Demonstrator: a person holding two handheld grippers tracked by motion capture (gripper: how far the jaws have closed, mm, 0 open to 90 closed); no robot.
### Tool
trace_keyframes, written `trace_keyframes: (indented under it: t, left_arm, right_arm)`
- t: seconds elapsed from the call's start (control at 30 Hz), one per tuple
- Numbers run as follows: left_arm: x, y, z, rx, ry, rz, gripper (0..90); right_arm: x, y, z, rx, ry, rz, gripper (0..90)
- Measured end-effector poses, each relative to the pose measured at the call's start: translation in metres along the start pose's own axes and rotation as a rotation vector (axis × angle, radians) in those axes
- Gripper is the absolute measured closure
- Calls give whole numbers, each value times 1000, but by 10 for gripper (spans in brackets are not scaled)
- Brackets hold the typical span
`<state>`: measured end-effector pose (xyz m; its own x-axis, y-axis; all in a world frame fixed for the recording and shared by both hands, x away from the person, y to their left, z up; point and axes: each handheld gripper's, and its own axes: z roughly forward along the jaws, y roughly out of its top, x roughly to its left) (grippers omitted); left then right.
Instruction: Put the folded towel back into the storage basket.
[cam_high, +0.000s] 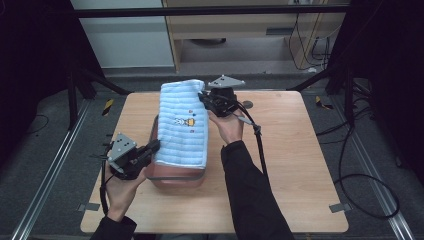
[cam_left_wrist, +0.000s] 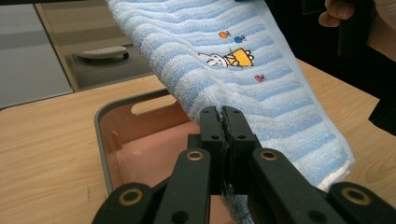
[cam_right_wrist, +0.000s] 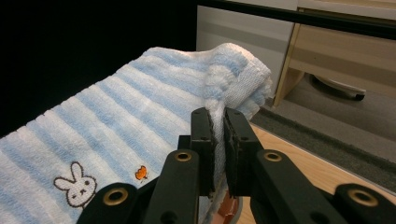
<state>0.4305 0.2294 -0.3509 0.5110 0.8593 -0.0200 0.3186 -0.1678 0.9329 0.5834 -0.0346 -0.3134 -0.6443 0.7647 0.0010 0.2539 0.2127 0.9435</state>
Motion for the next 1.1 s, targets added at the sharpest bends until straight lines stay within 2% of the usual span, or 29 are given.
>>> trace_keyframes:
  t: [0.2, 0.5, 0.83, 1.1]
  left_arm:
    - [7, -6, 3, 10, 11, -16, 878]
    - [13, -15, 11, 42, 21, -15, 879]
    - [13, -24, 19, 94, 25, -15, 878]
    - [14, -31, 23, 118, 31, 9, 878]
  right_arm:
    - [1, -4, 12, 16, 6, 8, 837]
    - [3, -12, 27, 43, 9, 1, 837]
    - [4, -27, 41, 73, 9, 13, 837]
    - [5, -36, 49, 96, 14, 16, 836]
